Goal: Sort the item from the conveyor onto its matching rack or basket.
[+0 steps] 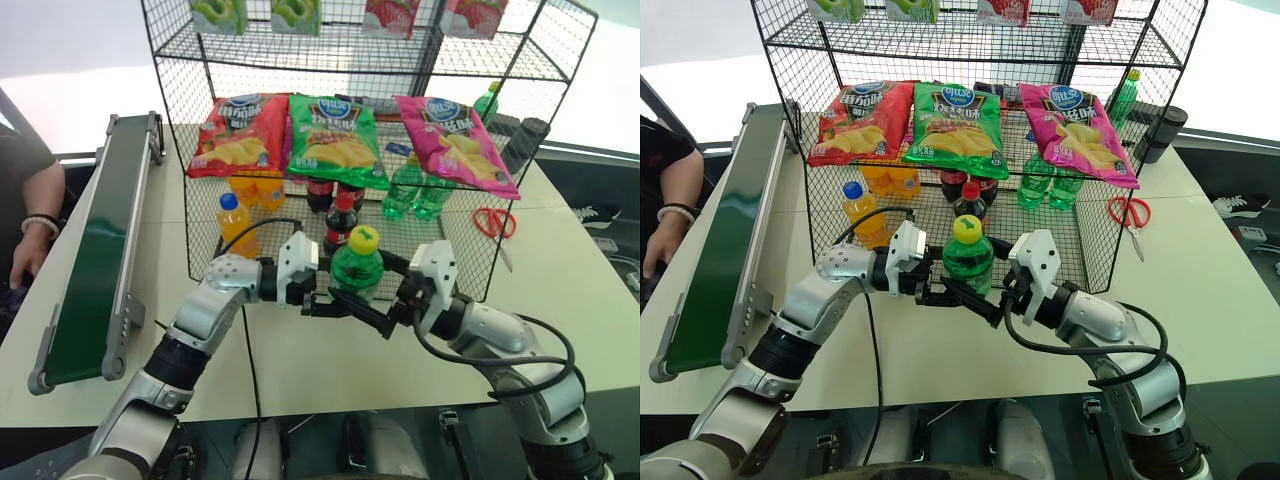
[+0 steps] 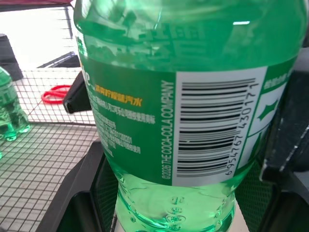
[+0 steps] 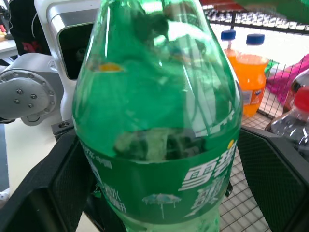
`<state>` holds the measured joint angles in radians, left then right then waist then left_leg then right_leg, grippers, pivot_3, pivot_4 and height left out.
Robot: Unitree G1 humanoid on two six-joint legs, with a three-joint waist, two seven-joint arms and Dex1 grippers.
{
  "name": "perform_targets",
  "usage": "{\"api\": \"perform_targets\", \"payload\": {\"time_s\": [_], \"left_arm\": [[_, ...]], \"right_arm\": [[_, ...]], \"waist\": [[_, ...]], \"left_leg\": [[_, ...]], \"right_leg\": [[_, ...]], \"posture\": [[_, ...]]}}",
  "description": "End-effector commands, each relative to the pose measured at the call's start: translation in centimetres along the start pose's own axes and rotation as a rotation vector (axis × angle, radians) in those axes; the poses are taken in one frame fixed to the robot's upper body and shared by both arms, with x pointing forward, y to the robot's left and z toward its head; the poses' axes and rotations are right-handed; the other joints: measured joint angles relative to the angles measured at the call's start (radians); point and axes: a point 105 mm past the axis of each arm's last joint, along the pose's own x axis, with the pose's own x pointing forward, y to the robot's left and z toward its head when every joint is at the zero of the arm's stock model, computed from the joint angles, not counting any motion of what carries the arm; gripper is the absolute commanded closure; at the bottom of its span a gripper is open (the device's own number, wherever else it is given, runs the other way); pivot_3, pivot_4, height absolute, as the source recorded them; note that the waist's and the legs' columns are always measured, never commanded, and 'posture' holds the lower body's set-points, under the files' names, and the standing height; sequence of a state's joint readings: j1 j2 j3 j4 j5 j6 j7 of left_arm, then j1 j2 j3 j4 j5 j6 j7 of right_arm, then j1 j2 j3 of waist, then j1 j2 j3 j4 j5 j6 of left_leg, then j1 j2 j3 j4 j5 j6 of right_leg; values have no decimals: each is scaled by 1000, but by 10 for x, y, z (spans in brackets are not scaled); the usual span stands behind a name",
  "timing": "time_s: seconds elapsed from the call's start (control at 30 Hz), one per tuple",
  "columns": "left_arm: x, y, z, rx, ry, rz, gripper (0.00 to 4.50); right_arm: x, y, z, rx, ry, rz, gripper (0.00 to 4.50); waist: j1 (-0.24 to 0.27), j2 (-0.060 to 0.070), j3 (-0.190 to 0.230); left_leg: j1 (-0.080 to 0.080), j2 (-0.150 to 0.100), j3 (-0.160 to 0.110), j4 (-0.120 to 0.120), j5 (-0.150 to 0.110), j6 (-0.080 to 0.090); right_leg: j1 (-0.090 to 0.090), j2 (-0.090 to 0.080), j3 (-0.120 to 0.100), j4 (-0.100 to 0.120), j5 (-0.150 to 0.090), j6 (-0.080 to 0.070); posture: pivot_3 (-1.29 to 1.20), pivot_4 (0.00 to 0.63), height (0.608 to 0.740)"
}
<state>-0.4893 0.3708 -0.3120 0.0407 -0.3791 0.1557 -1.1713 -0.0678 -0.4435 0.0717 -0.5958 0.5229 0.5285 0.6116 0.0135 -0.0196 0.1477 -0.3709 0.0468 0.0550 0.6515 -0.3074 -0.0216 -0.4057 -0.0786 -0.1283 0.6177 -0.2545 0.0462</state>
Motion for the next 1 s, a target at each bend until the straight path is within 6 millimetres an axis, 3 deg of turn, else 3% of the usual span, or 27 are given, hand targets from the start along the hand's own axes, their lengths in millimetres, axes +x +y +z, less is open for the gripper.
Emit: {"api": "perform_targets", "payload": {"time_s": [0.03, 0.37, 0.53, 0.6, 0.7, 0.73, 0.83, 1.0], "left_arm": [[6, -1, 15, 80, -44, -37, 1800], [0, 6, 12, 93, -32, 12, 1800], [0, 5, 11, 94, -32, 15, 1800], [1, 3, 10, 80, -29, 4, 1800], [1, 1, 9, 60, -24, -8, 262], [1, 2, 8, 68, -20, 2, 87], [-4, 5, -3, 78, 32, 40, 87], [-24, 9, -27, 19, 99, 135, 87]], "right_arm": [[-1, 2, 15, -39, -49, -10, 0], [-3, 0, 15, -29, -46, -13, 0], [-3, 1, 15, -19, -48, -3, 1460], [-2, 2, 15, -22, -48, -3, 1465], [-1, 2, 15, -27, -49, -7, 1465], [-1, 1, 16, -28, -51, -12, 1465], [-1, -8, 18, -40, -73, -73, 1465], [-14, -43, 11, -102, -63, -289, 1465]], "waist": [[0, 0, 0], [0, 0, 0], [0, 0, 0], [0, 0, 0], [0, 0, 0], [0, 0, 0], [0, 0, 0], [-1, 0, -1]], "left_leg": [[0, 0, 0, 1, 0, 0], [0, 0, 0, 2, 0, 0], [0, 0, 0, 2, 0, 0], [0, 0, 0, 2, 0, 0], [0, 0, 0, 2, 0, 0], [0, 0, 0, 2, 0, 0], [0, 0, 0, 2, 0, 0], [0, 0, 0, 2, 0, 0]], "right_leg": [[0, 0, 0, 0, 0, 0], [1, 0, 0, 1, 0, 0], [1, 0, 0, 1, 0, 0], [1, 0, 0, 1, 0, 0], [1, 0, 0, 1, 0, 0], [1, 0, 0, 1, 0, 0], [1, 0, 0, 1, 0, 0], [1, 0, 0, 2, 0, 0]], "posture": [[0, 150, 734], [0, 150, 734], [0, 150, 734], [0, 150, 734], [0, 150, 734], [0, 150, 734], [0, 150, 734], [0, 150, 734]]}}
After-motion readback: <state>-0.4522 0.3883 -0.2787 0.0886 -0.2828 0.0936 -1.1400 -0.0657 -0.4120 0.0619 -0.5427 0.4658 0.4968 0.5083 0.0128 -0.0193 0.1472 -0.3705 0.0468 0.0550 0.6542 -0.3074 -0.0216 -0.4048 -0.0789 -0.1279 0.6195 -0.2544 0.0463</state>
